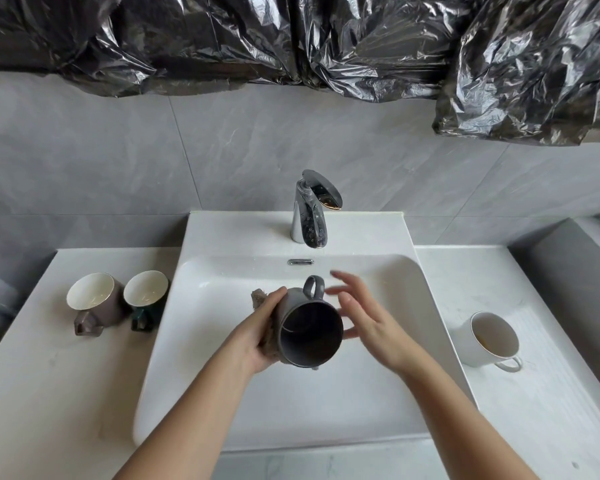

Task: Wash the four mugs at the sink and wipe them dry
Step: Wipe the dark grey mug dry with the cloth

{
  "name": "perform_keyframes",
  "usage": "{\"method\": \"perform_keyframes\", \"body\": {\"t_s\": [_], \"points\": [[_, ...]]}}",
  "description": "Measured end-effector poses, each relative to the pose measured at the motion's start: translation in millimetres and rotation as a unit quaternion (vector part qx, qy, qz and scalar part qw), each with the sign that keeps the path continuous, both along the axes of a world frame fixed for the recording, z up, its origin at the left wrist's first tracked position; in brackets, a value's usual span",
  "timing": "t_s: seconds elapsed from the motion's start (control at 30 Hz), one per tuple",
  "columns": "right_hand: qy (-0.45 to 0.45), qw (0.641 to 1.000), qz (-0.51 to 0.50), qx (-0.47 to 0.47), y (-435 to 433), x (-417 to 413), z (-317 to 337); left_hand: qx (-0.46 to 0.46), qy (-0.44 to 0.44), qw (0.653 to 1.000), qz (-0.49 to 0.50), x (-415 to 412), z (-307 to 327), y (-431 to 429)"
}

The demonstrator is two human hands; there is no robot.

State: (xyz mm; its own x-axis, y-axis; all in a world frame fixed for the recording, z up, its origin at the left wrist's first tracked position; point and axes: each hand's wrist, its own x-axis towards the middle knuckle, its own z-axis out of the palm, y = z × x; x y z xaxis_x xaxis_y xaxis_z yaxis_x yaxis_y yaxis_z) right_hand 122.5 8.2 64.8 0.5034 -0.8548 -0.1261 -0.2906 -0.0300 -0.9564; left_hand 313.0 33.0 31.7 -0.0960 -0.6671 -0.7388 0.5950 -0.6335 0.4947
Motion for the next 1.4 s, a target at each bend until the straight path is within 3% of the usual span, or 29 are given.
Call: {"method": "perform_keyframes", "body": {"t_s": [0.1, 0.2, 0.37, 0.5, 0.6, 0.73, 0.97, 1.2, 1.4], "points": [[0.035, 0.992, 0.100, -0.071, -17.3, -5.3, 4.5, 0.008, -0.049, 0.995, -0.085, 3.3, -2.9, -2.6], [0.059, 0.986, 0.145, -0.055, -28.2, -2.7, 5.8, 0.023, -0.081, 0.987, -0.138, 0.8, -2.0, -2.6], [0.145, 0.969, 0.063, -0.188, -18.4, 3.9, -17.2, 0.016, -0.053, 0.992, -0.112, -11.1, -9.5, -0.6], [0.113, 0.973, -0.044, -0.198, -8.7, 5.7, -27.9, -0.007, -0.109, 0.992, -0.064, -22.0, -11.5, -1.1], [0.109, 0.972, -0.146, -0.150, -9.0, 5.0, -31.8, -0.071, -0.116, 0.989, -0.055, -30.2, -9.7, 2.9], [0.132, 0.978, -0.155, -0.040, -9.4, 0.6, -26.3, -0.121, -0.155, 0.980, 0.006, -37.6, -0.5, 7.8], [-0.011, 0.952, -0.241, 0.187, -3.0, 15.1, -11.7, -0.268, -0.281, 0.914, 0.121, -47.9, 3.0, 20.6], [-0.071, 0.933, -0.227, 0.271, 20.9, 33.6, -8.2, -0.287, -0.376, 0.865, 0.169, -32.7, 1.3, 38.9], [-0.036, 0.948, -0.187, 0.254, 39.1, 69.5, -4.4, -0.278, -0.434, 0.830, 0.212, 5.1, 7.0, 61.4]]}}
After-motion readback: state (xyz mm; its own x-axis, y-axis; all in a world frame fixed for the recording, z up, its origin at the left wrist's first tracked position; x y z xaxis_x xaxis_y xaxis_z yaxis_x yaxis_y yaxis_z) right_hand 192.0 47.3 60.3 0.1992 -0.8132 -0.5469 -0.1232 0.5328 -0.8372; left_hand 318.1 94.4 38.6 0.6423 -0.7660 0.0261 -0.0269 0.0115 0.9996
